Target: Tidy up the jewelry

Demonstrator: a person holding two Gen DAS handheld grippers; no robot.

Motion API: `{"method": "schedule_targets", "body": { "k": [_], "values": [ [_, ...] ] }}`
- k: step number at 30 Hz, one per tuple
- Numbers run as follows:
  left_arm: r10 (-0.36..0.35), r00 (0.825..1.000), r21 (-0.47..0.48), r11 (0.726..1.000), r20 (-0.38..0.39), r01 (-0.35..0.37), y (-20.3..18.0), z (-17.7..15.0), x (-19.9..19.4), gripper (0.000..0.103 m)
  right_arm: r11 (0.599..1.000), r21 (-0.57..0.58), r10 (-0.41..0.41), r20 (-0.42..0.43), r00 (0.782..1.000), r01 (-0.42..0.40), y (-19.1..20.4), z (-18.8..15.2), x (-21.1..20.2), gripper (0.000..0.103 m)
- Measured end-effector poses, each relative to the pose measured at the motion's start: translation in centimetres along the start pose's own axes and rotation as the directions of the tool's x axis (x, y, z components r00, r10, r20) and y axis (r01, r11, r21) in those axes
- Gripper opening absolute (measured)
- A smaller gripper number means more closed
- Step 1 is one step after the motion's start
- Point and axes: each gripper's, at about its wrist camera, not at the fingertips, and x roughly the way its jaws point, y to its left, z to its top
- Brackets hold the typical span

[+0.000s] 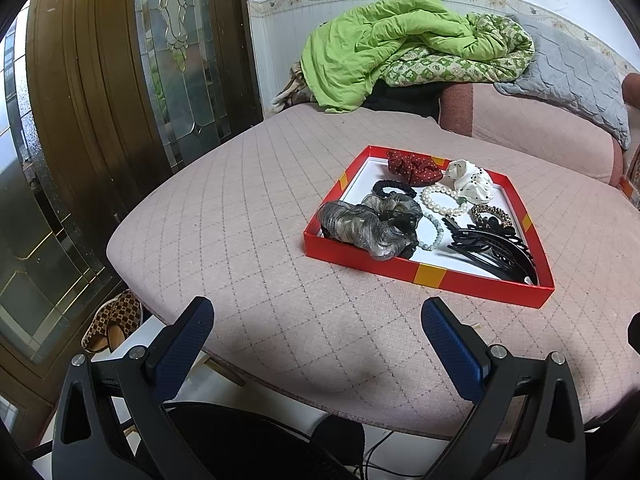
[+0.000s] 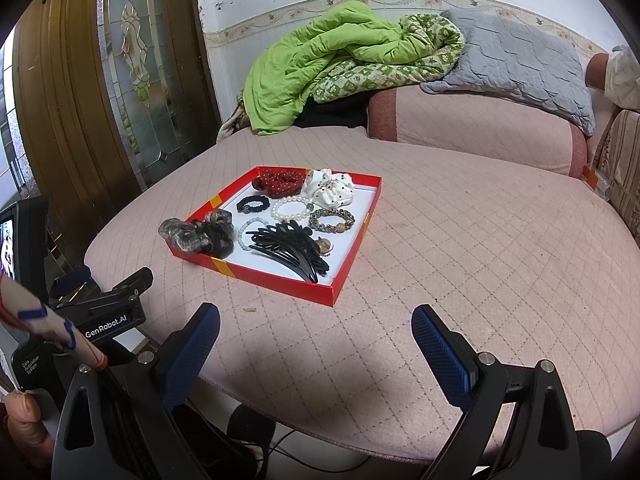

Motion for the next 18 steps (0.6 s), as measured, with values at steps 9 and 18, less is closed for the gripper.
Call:
{"method": "schedule_targets", "body": {
  "k": [9,18],
  "values": [
    [0.003,1.000,-0.001,1.000,0.000,-0.003,0.05,0.03,0.02,0.103,1.000,0.000,0.000,0.002,1.000,0.000,-0.12,0.00,-0.07,0.099],
    [0.018,1.000,0.013,1.000,-0.010,-0.018,0.34,-0.05,0.40,0.103,1.000,0.000,0.001,0.002,1.000,-0.001,-0.20,-0.04,-0.12,0.099]
  ]
}}
